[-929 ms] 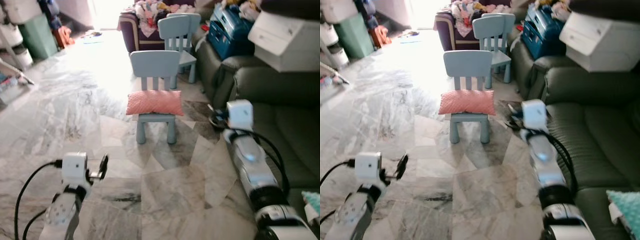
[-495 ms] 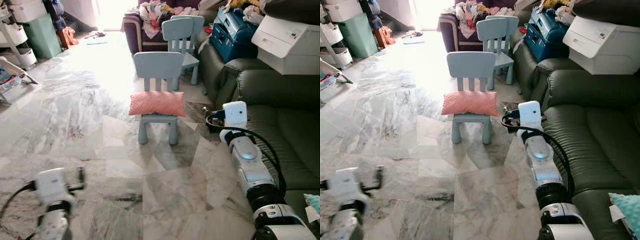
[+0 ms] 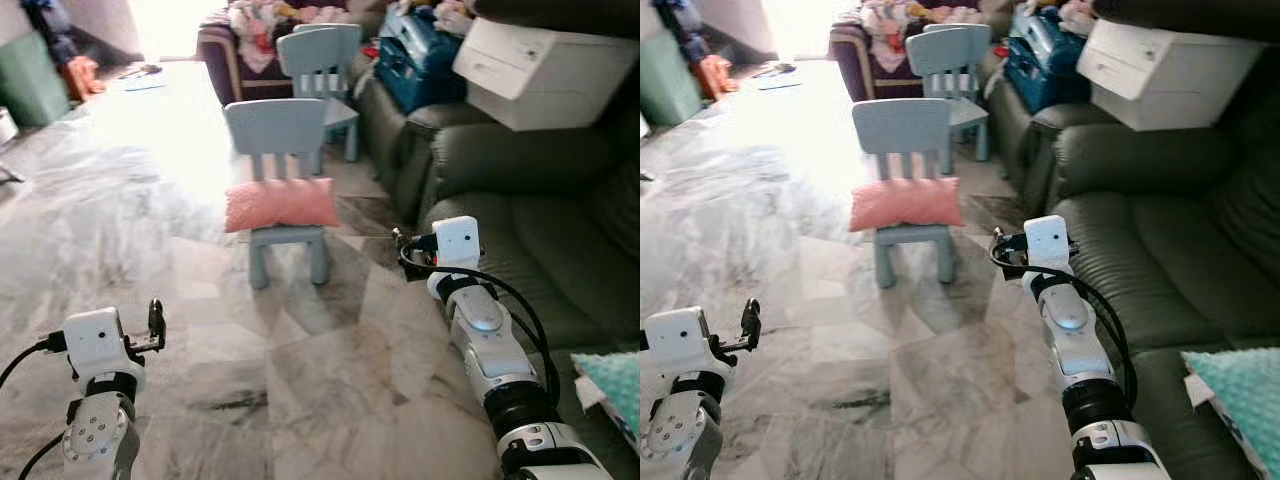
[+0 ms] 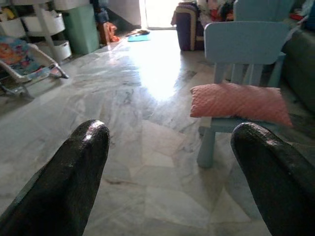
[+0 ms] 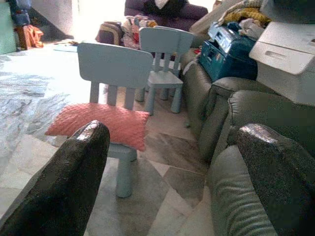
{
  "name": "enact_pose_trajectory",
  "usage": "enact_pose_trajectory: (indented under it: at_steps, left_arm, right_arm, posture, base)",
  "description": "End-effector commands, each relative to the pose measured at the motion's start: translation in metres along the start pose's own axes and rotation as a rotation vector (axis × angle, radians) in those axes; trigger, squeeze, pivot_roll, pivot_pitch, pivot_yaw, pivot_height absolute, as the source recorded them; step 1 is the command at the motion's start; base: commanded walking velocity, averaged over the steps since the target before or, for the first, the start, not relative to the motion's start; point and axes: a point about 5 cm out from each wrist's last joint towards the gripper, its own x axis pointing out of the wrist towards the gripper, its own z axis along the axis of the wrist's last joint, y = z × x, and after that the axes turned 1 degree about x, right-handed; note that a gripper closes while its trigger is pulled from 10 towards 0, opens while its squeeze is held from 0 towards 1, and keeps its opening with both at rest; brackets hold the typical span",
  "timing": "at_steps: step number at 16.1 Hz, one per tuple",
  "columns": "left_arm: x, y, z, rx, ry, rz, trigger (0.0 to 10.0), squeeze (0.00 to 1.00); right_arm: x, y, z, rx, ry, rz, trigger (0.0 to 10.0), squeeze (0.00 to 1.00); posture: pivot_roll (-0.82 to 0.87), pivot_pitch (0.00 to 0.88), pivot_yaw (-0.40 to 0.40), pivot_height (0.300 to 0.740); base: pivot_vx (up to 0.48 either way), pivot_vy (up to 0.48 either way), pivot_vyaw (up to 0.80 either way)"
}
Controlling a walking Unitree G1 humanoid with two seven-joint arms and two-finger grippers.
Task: Move the pillow to the sofa
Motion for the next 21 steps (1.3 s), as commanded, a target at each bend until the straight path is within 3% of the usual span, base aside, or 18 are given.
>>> enact_pose_trajectory:
  at_steps: [1,7,11,13,21]
  left_arm:
    - [0.000,0.006,-0.004,-0.009,0.013,0.000,10.0,0.00]
    - [0.000,0.001,-0.010,0.020,0.058,-0.110,10.0,0.00]
    - [0.001,0.011,-0.006,0.014,0.025,-0.009,10.0,0.00]
    - [-0.001,0.016,-0.002,-0.068,-0.004,0.020,10.0,0.00]
    - [-0.001,0.018,-0.002,-0.072,-0.009,0.036,10.0,0.00]
  right_arm:
    - [0.000,0.002,0.004,-0.002,-0.011,0.005,10.0,0.00]
    - [-0.002,-0.002,0.001,-0.002,0.002,-0.006,10.0,0.00]
    - [-0.001,0.013,0.007,-0.012,-0.042,0.067,10.0,0.00]
    - [-0.002,0.022,0.009,-0.046,-0.068,0.120,10.0,0.00]
    - [-0.002,0.024,0.012,-0.057,-0.083,0.141,10.0,0.00]
  posture:
    - [-0.16,0.000,0.031,0.740]
    - [-0.16,0.000,0.040,0.740]
    - [-0.15,0.000,0.043,0.740]
    - [-0.15,0.000,0.043,0.740]
    - [-0.15,0.000,0.042,0.740]
  base:
    - [0.000,0.000,-0.79]
    - [0.000,0.000,-0.79]
    - [0.000,0.000,-0.20]
    - [0.000,0.000,0.00]
    - [0.347,0.133,0.00]
